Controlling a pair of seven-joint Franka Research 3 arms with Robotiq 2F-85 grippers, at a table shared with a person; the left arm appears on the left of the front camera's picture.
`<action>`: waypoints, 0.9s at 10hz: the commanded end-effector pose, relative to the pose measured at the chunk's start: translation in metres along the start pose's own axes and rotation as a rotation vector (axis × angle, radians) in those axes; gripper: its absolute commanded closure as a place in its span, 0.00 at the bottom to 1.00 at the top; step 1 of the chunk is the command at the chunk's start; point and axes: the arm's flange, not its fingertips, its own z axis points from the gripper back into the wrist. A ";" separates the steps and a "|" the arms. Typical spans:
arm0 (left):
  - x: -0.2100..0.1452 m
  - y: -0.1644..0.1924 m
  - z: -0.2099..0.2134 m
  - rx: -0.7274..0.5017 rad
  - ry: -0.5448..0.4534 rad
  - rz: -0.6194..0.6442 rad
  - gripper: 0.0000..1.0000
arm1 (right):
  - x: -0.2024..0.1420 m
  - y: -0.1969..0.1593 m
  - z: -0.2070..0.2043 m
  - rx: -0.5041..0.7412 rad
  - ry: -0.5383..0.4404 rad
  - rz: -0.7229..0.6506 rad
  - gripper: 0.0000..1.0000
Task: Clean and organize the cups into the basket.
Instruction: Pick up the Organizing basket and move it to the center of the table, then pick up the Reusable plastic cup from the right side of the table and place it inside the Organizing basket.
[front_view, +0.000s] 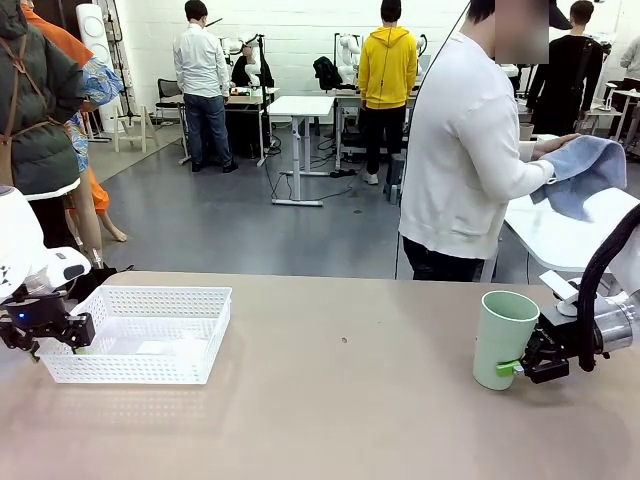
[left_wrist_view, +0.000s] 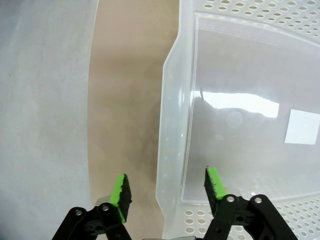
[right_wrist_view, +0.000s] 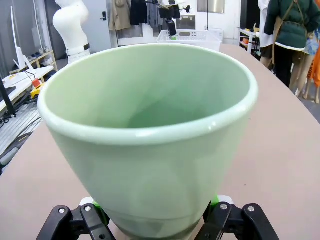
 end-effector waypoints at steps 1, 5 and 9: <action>-0.008 0.001 0.001 0.019 0.008 -0.002 1.00 | -0.003 0.000 0.003 0.017 -0.002 0.027 1.00; -0.006 0.002 0.000 0.029 0.028 0.020 1.00 | -0.003 0.001 0.003 0.026 0.015 0.021 0.78; -0.006 0.002 0.000 0.026 0.030 0.040 1.00 | -0.004 0.003 0.005 0.015 0.024 0.013 0.78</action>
